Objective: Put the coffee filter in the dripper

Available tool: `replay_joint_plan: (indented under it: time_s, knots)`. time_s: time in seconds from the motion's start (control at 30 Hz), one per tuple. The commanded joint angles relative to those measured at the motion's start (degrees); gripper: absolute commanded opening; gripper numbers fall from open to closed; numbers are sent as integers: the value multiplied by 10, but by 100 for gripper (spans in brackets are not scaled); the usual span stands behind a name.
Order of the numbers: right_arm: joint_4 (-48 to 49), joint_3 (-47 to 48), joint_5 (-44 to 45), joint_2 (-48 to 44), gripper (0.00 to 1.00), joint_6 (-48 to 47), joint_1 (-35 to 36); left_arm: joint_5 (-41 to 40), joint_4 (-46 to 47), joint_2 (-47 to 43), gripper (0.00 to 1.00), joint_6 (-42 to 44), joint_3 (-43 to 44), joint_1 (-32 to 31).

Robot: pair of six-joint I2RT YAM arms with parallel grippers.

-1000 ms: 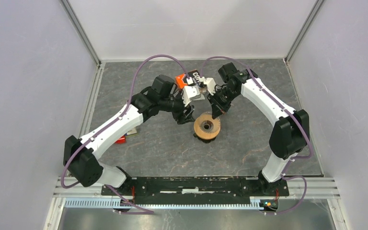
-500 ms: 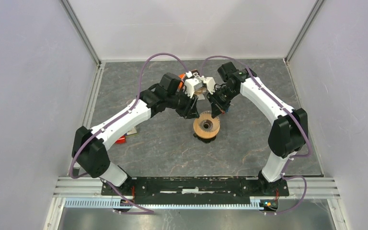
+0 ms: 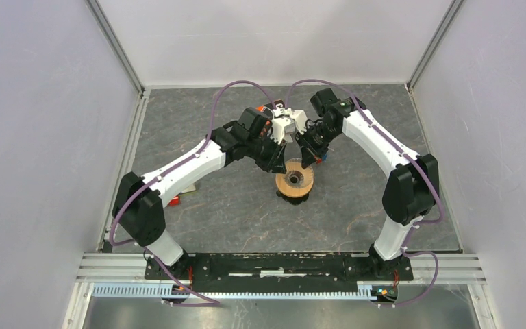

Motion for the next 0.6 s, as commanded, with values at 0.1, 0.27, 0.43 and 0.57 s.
replay_joint_plan:
  time_s: [0.1,0.27,0.43,0.57]
  knots:
    - [8,26,4,7,0,0,4,8,3,15,16,-28,36,-2]
    - [7,25,6,7,0,-1,3,11,-1,27,2,-27,41,-2]
    - [8,26,6,6,0,-1,3,12,-2,29,2,-31,41,-3]
    - [7,23,-1,10,0,0,4,14,-14,33,2,-35,43,-4]
